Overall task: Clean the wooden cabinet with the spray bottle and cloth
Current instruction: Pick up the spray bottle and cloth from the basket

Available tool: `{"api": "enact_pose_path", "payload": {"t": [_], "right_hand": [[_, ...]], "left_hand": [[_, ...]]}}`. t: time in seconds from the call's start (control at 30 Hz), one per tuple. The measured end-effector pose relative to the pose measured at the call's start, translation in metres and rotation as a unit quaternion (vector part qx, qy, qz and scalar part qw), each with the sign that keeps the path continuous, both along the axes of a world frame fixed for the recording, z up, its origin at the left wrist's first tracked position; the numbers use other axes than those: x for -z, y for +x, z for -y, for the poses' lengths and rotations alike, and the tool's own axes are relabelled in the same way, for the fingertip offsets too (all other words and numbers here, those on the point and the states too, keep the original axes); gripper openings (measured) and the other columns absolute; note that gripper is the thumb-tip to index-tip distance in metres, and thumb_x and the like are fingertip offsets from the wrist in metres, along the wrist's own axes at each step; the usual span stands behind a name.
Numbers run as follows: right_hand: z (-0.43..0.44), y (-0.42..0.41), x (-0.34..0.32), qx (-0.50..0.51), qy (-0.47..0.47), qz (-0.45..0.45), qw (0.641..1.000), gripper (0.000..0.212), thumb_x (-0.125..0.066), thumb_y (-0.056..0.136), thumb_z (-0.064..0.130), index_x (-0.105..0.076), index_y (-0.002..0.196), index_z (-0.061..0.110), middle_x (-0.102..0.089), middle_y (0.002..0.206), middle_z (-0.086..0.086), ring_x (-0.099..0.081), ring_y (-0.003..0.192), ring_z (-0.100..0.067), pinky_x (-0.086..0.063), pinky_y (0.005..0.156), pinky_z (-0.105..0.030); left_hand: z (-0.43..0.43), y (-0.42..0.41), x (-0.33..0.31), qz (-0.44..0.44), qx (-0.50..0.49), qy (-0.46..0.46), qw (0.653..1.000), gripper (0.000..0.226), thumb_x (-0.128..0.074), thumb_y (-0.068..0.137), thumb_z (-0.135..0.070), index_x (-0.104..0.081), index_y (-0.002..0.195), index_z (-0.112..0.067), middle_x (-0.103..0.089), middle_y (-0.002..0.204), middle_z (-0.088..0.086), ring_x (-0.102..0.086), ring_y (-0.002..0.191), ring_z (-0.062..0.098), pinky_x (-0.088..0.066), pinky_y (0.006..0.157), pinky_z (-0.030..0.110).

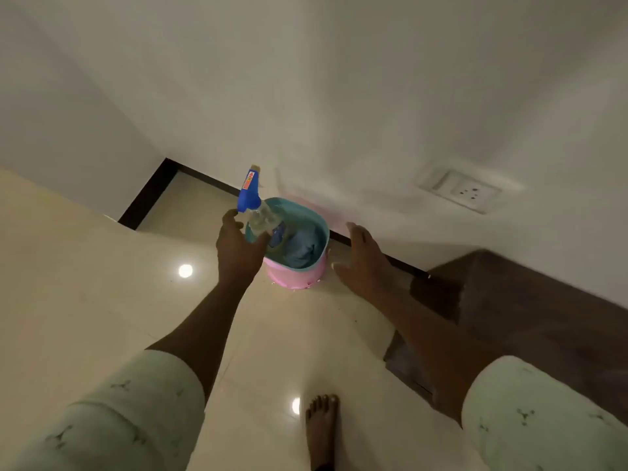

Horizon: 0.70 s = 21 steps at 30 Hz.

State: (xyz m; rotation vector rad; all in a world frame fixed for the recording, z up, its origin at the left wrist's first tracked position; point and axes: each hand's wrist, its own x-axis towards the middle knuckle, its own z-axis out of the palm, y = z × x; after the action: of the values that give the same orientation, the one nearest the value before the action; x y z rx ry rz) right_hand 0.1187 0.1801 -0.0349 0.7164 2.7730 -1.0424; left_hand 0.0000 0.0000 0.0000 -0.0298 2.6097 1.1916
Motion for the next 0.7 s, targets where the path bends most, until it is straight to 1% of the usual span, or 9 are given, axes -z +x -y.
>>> {"api": "enact_pose_path", "payload": {"t": [0.07,0.13,0.27,0.3,0.37,0.47,0.57,0.63,0.7], "right_hand": [[0.008,-0.025,0.018,-0.025,0.012,-0.029,0.999,0.062,-0.066,0.080,0.017,-0.038,0.135,0.007,-0.045,0.134,-0.009,-0.047,0.121,-0.028,-0.049,0.091,-0.040],[0.012,-0.047,0.033,-0.061,0.023,-0.026,0.998,0.059,-0.068,0.077,0.015,-0.042,0.130,0.008,-0.047,0.129,-0.008,-0.047,0.118,-0.028,-0.050,0.088,-0.042],[0.019,-0.080,0.066,-0.150,0.056,0.003,0.987,0.070,-0.067,0.080,0.015,-0.035,0.142,0.007,-0.034,0.147,-0.010,-0.032,0.135,-0.027,-0.040,0.104,-0.040],[0.020,-0.087,0.078,-0.178,0.074,0.018,0.981,0.072,-0.068,0.080,0.017,-0.034,0.142,0.007,-0.032,0.149,-0.011,-0.030,0.137,-0.028,-0.040,0.105,-0.040],[0.024,-0.099,0.098,-0.219,0.102,0.034,0.970,0.071,-0.070,0.076,0.017,-0.038,0.138,0.005,-0.034,0.147,-0.013,-0.031,0.136,-0.031,-0.042,0.102,-0.044],[0.028,-0.113,0.120,-0.252,0.134,0.072,0.956,0.073,-0.069,0.078,0.024,-0.034,0.141,0.009,-0.031,0.150,-0.012,-0.026,0.139,-0.031,-0.033,0.110,-0.044],[0.032,-0.122,0.138,-0.250,0.133,0.130,0.950,0.080,-0.068,0.080,0.033,-0.026,0.147,0.019,-0.029,0.152,-0.005,-0.027,0.139,-0.029,-0.030,0.111,-0.042],[0.037,-0.127,0.151,-0.228,0.133,0.162,0.951,0.070,-0.065,0.082,0.037,-0.034,0.143,0.023,-0.040,0.145,-0.003,-0.035,0.134,-0.029,-0.037,0.107,-0.043],[0.040,-0.128,0.159,-0.204,0.161,0.184,0.948,0.048,-0.054,0.091,0.032,-0.045,0.136,0.020,-0.049,0.136,-0.006,-0.043,0.128,-0.028,-0.040,0.104,-0.041]], "left_hand": [[-0.006,-0.020,0.010,-0.017,0.010,0.034,0.999,0.071,-0.075,0.074,-0.029,-0.037,0.133,-0.016,-0.054,0.120,0.002,-0.055,0.102,0.018,-0.047,0.083,0.032],[-0.013,-0.036,0.020,-0.025,0.013,0.062,0.998,0.069,-0.075,0.072,-0.024,-0.039,0.130,-0.017,-0.054,0.113,-0.003,-0.054,0.095,0.015,-0.046,0.081,0.028],[-0.012,-0.058,0.048,-0.013,0.004,0.117,0.993,0.075,-0.077,0.071,-0.024,-0.037,0.134,-0.020,-0.058,0.112,-0.002,-0.058,0.092,0.012,-0.047,0.073,0.016],[-0.010,-0.062,0.056,-0.014,0.003,0.128,0.992,0.073,-0.077,0.071,-0.024,-0.039,0.133,-0.021,-0.059,0.112,-0.001,-0.060,0.092,0.012,-0.048,0.073,0.016],[-0.007,-0.066,0.067,-0.009,0.003,0.142,0.990,0.061,-0.077,0.071,-0.023,-0.048,0.124,-0.019,-0.062,0.105,-0.002,-0.061,0.089,0.010,-0.051,0.075,0.021],[-0.006,-0.069,0.081,0.023,0.029,0.122,0.992,0.037,-0.075,0.074,-0.019,-0.056,0.105,-0.013,-0.064,0.092,-0.001,-0.060,0.080,0.007,-0.048,0.075,0.027],[-0.008,-0.077,0.089,0.038,0.062,0.110,0.991,0.033,-0.074,0.076,-0.017,-0.056,0.102,-0.010,-0.063,0.092,0.006,-0.061,0.082,0.018,-0.053,0.080,0.035],[-0.009,-0.084,0.093,0.026,0.103,0.091,0.990,0.036,-0.075,0.074,-0.017,-0.055,0.102,-0.008,-0.063,0.092,0.015,-0.063,0.084,0.028,-0.056,0.081,0.044],[-0.011,-0.085,0.093,0.013,0.134,0.078,0.988,0.036,-0.073,0.072,-0.020,-0.055,0.101,-0.007,-0.063,0.090,0.017,-0.064,0.083,0.032,-0.056,0.079,0.047]]}}
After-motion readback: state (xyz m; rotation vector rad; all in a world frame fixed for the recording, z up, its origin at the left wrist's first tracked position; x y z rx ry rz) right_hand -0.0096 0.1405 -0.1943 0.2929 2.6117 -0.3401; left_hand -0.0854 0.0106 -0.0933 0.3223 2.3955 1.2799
